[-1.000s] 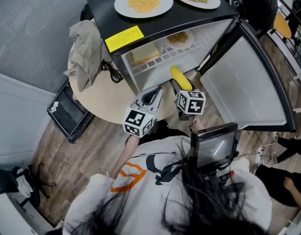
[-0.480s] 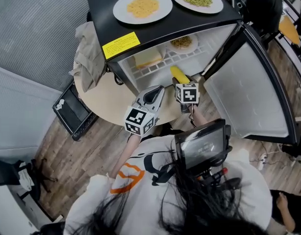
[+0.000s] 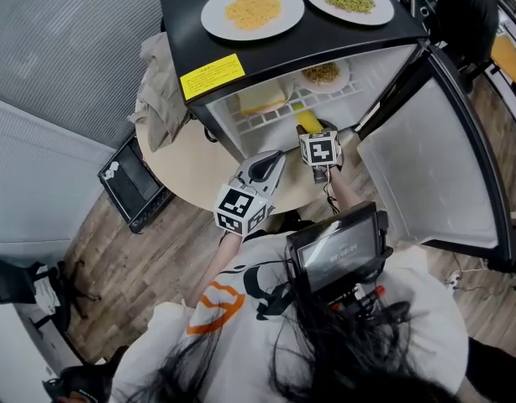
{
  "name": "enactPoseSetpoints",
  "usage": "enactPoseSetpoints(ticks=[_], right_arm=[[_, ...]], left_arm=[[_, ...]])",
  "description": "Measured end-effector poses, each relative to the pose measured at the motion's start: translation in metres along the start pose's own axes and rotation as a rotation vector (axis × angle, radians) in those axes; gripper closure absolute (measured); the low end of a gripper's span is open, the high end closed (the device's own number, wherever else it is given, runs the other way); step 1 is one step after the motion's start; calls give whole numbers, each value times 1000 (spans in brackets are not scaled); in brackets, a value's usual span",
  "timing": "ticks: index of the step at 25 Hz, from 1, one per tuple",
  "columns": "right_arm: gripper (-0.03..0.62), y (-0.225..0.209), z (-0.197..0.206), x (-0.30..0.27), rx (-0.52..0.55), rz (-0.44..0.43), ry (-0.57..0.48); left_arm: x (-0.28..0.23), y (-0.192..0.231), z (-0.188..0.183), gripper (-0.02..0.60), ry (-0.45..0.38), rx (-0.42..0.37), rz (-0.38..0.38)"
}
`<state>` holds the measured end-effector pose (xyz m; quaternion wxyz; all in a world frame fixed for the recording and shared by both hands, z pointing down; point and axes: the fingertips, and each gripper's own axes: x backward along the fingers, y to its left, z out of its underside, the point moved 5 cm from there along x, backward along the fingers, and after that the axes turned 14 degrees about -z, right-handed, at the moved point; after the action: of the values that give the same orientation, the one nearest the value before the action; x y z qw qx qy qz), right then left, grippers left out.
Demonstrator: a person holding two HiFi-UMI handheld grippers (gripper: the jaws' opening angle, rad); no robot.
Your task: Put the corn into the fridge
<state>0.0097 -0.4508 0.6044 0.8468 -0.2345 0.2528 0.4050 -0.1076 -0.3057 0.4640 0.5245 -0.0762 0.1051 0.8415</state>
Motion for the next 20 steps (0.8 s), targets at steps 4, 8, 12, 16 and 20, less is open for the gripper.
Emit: enactPoseSetpoints(ticks=[4, 8, 12, 16, 20], right_arm=[[339, -5, -12, -16, 26, -11, 23], [338, -2, -19, -24, 85, -28, 34], [315, 1, -21, -10, 50, -37, -22], [315, 16, -14, 14, -18, -54, -84], [316, 24, -6, 58, -29, -1, -148]], left_arm=[[4, -1, 1, 571, 9, -11, -5], [10, -1, 5, 571, 25, -21, -7], [10, 1, 4, 571, 18, -14, -4], [13, 6, 3, 571, 12, -7, -11], [9, 3, -1, 571, -3, -1, 28]])
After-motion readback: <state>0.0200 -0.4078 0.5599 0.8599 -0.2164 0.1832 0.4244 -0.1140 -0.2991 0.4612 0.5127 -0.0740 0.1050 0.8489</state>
